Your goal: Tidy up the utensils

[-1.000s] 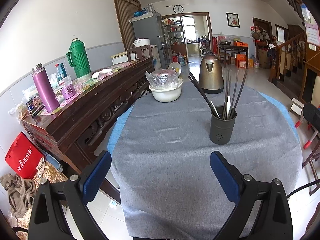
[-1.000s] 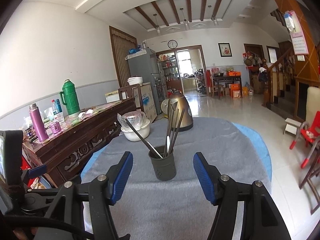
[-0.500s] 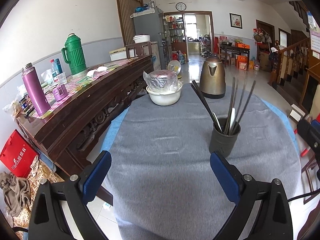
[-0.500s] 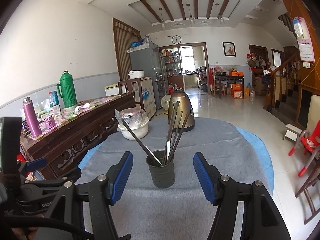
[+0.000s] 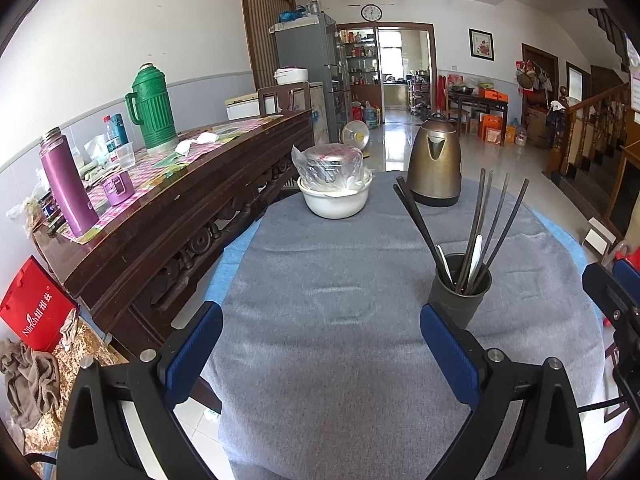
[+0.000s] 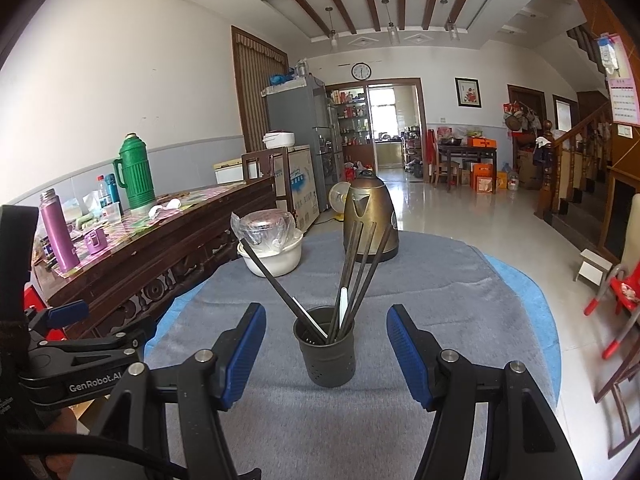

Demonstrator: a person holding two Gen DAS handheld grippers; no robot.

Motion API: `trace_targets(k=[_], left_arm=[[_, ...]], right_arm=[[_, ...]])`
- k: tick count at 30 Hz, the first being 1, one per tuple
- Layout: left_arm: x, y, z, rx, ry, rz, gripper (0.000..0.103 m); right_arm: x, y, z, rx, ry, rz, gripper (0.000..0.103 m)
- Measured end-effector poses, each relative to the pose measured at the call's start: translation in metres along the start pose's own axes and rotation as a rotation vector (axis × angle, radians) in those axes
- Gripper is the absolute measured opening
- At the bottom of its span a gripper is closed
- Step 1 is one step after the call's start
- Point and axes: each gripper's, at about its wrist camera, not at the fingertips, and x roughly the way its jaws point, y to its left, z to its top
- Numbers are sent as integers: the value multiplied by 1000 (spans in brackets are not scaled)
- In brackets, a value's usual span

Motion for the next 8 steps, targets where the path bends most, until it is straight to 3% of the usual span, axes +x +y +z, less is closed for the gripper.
trace_targets(k=[8], left_arm=[[17,-5,-3,-4,31,-36,99]], right_arm=[[15,-5,-6,8,24,7,67]])
